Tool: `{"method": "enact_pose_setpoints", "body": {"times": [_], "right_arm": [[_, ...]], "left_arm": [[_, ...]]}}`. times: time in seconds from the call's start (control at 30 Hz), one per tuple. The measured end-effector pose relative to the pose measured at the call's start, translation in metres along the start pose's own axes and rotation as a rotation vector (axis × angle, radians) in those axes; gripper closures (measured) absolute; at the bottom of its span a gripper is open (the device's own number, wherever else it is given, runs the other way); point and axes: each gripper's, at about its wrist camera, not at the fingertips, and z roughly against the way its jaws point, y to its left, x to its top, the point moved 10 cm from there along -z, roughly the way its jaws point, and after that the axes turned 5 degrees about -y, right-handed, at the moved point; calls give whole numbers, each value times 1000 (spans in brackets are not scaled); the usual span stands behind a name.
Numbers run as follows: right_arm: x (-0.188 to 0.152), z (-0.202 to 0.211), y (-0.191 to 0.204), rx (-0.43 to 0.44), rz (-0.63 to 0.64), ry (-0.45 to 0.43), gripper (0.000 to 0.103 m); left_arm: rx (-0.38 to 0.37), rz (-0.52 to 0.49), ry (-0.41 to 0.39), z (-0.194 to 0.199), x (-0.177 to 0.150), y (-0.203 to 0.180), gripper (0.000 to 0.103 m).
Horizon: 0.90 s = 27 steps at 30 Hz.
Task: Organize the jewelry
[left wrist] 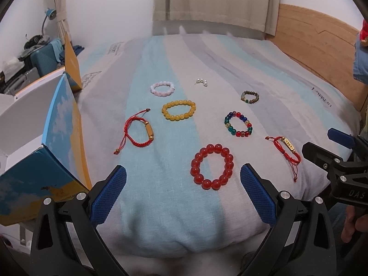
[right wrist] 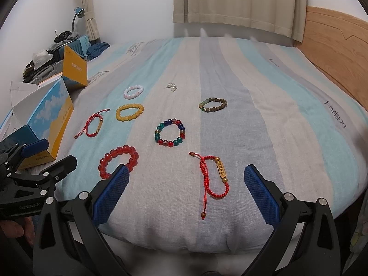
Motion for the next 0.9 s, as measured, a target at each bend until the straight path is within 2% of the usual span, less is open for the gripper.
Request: {"method": "enact_pose_setpoints", "body": {"times": [0.9], "right_arm": [[-1,0,0,0,2,3,6]], "left_arm": [[6,4,3,0,-1,1,6]]}}
